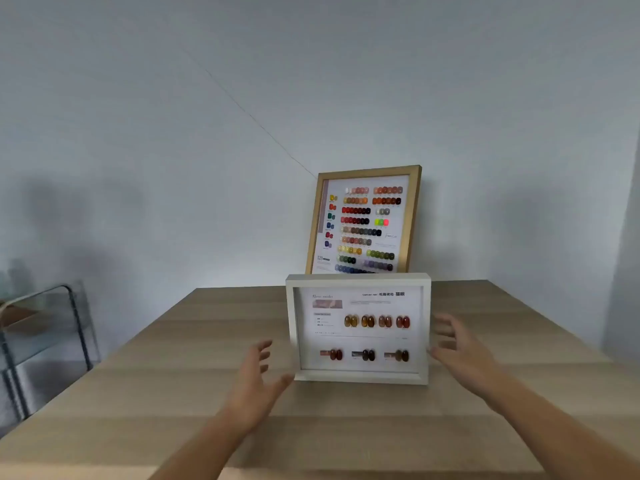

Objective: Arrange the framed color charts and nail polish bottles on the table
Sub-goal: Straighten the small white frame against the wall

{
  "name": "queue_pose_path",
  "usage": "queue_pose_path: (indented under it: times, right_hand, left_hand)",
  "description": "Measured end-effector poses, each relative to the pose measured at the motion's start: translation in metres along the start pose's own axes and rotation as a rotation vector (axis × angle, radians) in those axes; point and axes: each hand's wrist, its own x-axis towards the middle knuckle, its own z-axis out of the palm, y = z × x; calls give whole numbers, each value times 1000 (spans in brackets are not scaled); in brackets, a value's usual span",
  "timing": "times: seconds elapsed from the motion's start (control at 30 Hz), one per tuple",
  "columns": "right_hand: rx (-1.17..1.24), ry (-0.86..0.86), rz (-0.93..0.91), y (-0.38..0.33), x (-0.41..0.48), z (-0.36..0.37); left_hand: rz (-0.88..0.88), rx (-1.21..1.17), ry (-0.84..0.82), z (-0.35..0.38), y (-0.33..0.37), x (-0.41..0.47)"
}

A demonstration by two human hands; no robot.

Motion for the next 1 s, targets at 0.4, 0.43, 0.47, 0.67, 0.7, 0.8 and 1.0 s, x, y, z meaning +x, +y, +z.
queue_pose_path:
  times: [0.4,0.43,0.47,0.67,0.7,0.8,1.0]
  right_hand:
    - [-71,-79,-9,27,10,26]
    - [-82,-69,-31,28,8,27]
    - [-92,-64,-47,28,6,29]
    - [-112,-83,-182,11,-10,54]
    - [-105,-94,-202,5,-12,63]
    - [-111,-108,-278,-16,-10,95]
    - [-43,-158,-377,-66,12,177]
  left_hand:
    - [-15,-140,-156,26,-26,58]
    - [-9,-145,-146,26,-28,58]
    - [-3,-154,-142,25,-30,58]
    - [28,-196,-68,-9,-37,52]
    - [26,-188,-51,-21,-39,52]
    - [14,-149,28,-60,-45,52]
    - [33,-21,171,-137,-59,66]
